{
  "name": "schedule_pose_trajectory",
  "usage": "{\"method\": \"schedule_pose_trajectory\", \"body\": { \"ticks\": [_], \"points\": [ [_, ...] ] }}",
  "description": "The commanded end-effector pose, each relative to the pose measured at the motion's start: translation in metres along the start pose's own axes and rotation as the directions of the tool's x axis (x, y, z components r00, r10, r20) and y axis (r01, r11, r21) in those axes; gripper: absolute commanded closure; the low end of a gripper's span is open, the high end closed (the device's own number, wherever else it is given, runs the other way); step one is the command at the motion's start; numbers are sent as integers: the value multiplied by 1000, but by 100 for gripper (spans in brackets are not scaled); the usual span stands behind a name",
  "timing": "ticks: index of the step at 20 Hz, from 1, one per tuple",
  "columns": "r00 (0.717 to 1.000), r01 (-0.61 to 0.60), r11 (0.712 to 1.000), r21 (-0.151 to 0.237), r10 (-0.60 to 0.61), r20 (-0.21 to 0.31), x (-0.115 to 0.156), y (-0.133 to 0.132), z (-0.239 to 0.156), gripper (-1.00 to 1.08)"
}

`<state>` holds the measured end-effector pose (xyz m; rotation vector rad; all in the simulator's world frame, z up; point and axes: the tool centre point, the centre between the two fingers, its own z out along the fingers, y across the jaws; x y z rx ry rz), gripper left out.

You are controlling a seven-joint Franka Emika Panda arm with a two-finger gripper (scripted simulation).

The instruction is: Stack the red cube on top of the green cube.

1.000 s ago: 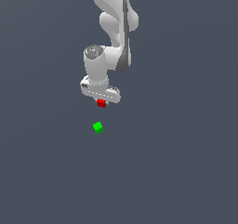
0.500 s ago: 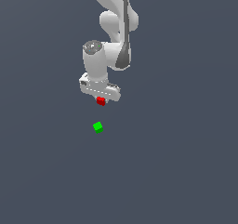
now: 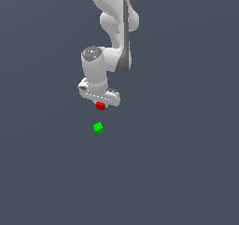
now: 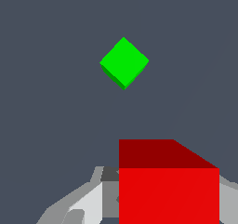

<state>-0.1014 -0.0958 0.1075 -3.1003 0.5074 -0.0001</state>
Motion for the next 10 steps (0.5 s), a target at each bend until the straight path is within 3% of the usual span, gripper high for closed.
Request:
{"method": "schedule_pose_trajectory", "body": {
  "ticks": [1,10],
  "points": [
    [1000,0,1000,0,0,0,10,-2,5,108],
    [1000,0,1000,0,0,0,60,-9,30,108]
  ]
}}
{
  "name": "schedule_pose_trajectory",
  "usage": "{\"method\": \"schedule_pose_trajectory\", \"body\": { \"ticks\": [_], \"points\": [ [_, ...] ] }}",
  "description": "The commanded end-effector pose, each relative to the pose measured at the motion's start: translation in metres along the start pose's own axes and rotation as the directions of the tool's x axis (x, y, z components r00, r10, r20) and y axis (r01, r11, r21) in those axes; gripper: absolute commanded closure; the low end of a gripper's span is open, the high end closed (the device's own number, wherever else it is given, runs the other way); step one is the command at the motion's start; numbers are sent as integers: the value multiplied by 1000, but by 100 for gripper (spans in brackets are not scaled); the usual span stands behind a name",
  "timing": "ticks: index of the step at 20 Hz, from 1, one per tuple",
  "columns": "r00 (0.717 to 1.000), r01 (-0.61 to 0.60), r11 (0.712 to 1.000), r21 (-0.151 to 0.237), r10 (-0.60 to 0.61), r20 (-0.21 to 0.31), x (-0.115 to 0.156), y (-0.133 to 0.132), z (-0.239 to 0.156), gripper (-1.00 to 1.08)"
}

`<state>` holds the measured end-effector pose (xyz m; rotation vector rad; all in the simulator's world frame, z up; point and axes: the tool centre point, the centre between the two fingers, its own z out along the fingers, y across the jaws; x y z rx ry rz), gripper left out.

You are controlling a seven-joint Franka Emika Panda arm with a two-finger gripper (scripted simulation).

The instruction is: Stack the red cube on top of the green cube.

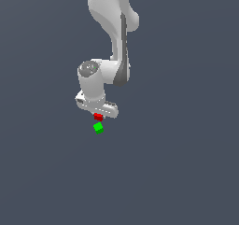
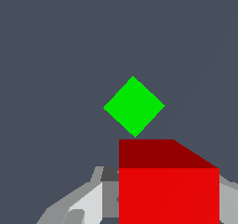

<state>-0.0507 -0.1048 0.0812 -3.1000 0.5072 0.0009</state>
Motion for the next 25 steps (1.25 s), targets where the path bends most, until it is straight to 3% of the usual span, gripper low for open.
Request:
{"method": "schedule_pose_trajectory", "body": {
  "ticks": [1,15,16,25],
  "points": [
    [1000,0,1000,0,0,-1,13,-2,6,108],
    [1000,0,1000,0,0,-1,44,-6,20,108],
    [1000,0,1000,0,0,-1,44,-6,20,-92],
    [1000,0,1000,0,0,-1,44,-6,20,-92]
  ]
}}
